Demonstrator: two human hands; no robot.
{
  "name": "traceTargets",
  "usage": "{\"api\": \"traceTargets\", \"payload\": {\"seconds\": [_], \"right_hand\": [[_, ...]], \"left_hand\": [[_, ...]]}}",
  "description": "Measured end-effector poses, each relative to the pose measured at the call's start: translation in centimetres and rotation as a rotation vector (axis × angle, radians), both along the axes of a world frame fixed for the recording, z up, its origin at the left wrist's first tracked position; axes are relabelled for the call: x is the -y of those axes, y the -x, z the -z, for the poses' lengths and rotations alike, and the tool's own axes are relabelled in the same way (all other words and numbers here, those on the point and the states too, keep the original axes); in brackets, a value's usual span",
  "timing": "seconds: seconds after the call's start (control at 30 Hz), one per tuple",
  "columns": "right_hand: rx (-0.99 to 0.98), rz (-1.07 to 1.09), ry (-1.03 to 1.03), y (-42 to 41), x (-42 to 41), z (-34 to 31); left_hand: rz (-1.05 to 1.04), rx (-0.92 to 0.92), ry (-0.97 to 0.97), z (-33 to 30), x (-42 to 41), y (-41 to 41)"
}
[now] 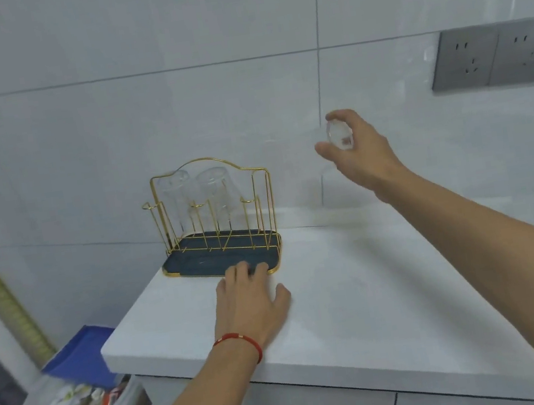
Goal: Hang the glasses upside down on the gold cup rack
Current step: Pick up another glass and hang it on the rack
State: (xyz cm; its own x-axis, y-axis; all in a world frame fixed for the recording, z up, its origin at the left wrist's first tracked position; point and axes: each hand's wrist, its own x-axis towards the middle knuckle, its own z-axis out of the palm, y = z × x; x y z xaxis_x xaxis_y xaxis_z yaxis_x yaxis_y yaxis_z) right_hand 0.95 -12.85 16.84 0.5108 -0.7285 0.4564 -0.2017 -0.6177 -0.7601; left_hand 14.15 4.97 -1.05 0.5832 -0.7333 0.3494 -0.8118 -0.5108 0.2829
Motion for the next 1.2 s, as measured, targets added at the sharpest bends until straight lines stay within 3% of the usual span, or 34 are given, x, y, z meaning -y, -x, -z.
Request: {"api": "traceTargets", "payload": {"seconds": [0.13, 0.3, 0.7, 1.07, 1.2], "right_hand": [[-0.232, -0.090, 0.144, -4.0, 1.6, -3.5], [-0.439, -0.123, 0.137, -8.8, 2.7, -4.9], [-0.614, -0.376, 0.202, -13.5, 5.0, -2.1], [-0.583, -0.395, 0.090, -13.7, 5.7, -0.2], [-0.486, -0.307, 0.173, -10.8, 5.4, 0.2]], "left_hand": [[-0.006, -0.026, -0.036, 0.3, 0.1, -0.4], [0.005, -0.006, -0.042, 0.2, -0.1, -0.3], [0.003, -0.007, -0.033, 0.5, 0.0, -0.4], [0.009, -0.021, -0.010, 0.6, 0.0, -0.6], [0.012, -0.036, 0.010, 0.4, -0.1, -0.7]]}}
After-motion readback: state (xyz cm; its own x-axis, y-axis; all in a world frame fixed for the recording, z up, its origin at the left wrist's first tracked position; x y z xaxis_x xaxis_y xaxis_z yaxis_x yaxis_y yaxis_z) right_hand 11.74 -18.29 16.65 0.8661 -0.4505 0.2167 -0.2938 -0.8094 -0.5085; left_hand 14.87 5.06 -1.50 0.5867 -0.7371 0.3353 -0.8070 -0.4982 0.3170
